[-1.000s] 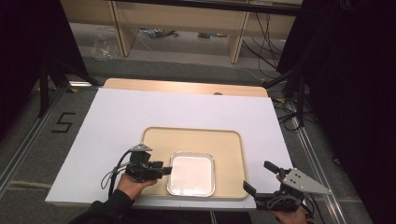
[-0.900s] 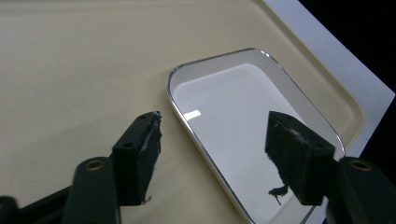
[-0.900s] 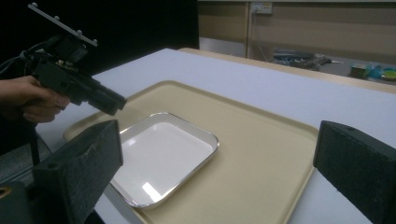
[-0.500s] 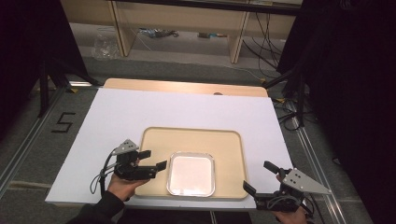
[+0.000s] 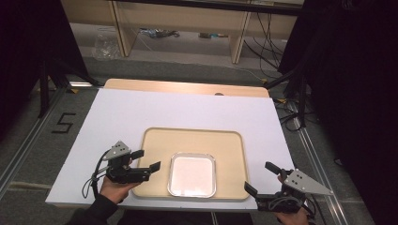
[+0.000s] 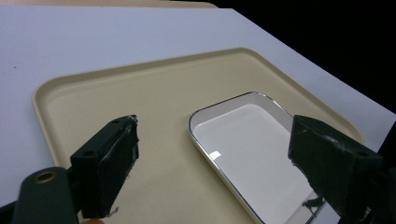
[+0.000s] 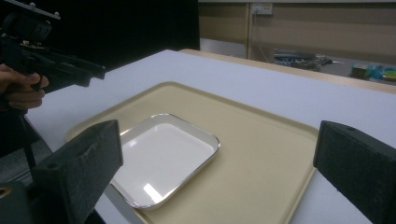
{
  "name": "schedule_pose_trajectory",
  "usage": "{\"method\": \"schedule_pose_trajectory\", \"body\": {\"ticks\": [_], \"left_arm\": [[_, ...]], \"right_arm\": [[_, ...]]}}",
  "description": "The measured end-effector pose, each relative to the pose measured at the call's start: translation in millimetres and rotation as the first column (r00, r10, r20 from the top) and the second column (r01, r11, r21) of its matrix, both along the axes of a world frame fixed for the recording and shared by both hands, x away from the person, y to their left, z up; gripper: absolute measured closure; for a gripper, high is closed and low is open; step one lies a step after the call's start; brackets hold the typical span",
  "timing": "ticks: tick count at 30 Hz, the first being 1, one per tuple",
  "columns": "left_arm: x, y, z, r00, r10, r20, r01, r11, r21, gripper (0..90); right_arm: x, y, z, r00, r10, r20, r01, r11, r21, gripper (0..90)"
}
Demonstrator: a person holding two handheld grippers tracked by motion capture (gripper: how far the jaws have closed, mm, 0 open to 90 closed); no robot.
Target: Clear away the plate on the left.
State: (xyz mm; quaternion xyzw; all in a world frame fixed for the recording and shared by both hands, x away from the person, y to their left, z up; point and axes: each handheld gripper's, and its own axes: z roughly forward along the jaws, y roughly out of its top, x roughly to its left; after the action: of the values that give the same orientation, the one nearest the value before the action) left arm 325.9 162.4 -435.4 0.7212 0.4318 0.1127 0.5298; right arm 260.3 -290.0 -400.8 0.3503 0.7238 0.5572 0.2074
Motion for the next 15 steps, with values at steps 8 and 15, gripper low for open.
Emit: {"method": "schedule_pose_trajectory", "body": {"ticks": [8,15], "left_arm": [[-5.6,3.2,2.0,0.9996,-0.001,0.029,0.001,1.0,-0.001,15.4],[-7.8,5.9,2.1,0.9995,0.002,0.033,-0.002,0.9999,-0.012,15.4]], "right_arm": [[-0.2,0.2,0.0,1.0,0.0,-0.001,0.0,1.0,0.0,2.0],[0.0,0.2,0.0,1.0,0.005,0.0,-0.005,1.0,-0.001,2.0]]}}
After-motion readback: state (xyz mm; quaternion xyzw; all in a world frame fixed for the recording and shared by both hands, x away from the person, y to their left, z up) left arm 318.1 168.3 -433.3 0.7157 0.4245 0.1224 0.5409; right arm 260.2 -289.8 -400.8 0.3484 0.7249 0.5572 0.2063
